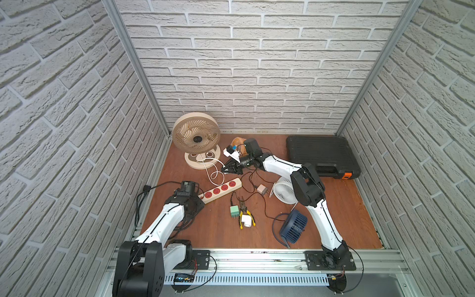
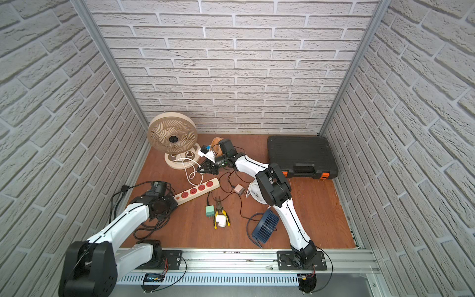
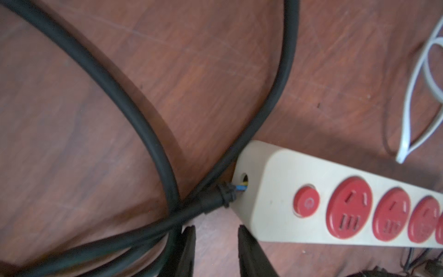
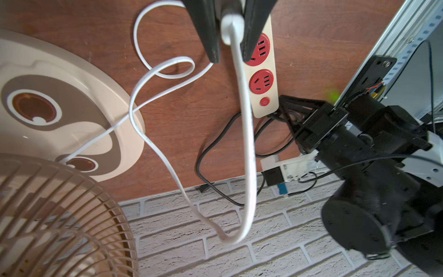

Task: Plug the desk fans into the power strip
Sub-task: Adjust the socket at the center of the board, then adjust the plug.

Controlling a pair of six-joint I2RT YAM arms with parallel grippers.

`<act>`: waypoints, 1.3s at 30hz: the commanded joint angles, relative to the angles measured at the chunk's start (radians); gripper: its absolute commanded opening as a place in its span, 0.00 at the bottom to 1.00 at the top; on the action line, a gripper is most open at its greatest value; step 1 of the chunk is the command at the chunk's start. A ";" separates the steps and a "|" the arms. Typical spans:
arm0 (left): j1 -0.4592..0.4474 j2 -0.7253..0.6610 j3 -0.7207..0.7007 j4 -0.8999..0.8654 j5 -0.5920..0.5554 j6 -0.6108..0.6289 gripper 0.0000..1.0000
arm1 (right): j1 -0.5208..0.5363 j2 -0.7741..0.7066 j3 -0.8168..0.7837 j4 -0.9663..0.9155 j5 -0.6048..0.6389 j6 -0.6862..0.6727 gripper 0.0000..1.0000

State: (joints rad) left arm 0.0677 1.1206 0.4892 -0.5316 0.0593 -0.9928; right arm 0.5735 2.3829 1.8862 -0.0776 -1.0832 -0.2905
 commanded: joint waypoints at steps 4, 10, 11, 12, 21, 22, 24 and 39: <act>0.044 -0.081 0.040 -0.033 0.017 0.096 0.33 | -0.003 -0.017 0.058 -0.313 -0.141 -0.338 0.03; -0.020 -0.324 0.029 -0.129 -0.001 0.044 0.36 | 0.005 -0.031 0.070 -0.485 -0.131 -0.508 0.03; -0.027 -0.353 0.031 -0.131 0.002 0.038 0.37 | 0.004 -0.037 0.061 -0.486 -0.126 -0.511 0.03; -0.033 -0.376 0.034 -0.122 0.014 0.033 0.39 | 0.003 -0.041 0.054 -0.478 -0.115 -0.503 0.03; -0.375 -0.408 0.099 0.360 0.091 0.075 0.82 | 0.009 -0.081 -0.012 -0.268 -0.164 -0.214 0.03; -0.412 -0.381 0.107 0.397 0.075 0.106 0.86 | 0.009 -0.082 -0.011 -0.252 -0.180 -0.183 0.03; -0.455 -0.324 0.145 0.412 0.051 0.189 0.93 | 0.011 -0.090 -0.003 -0.270 -0.228 -0.163 0.03; -0.329 -0.052 0.307 0.415 0.430 0.423 0.53 | 0.007 -0.187 -0.272 0.419 -0.469 0.427 0.03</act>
State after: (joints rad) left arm -0.2684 1.0546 0.7803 -0.1745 0.3779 -0.6197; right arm 0.5789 2.2192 1.6619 -0.0154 -1.4864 -0.1753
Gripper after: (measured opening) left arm 0.576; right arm 0.192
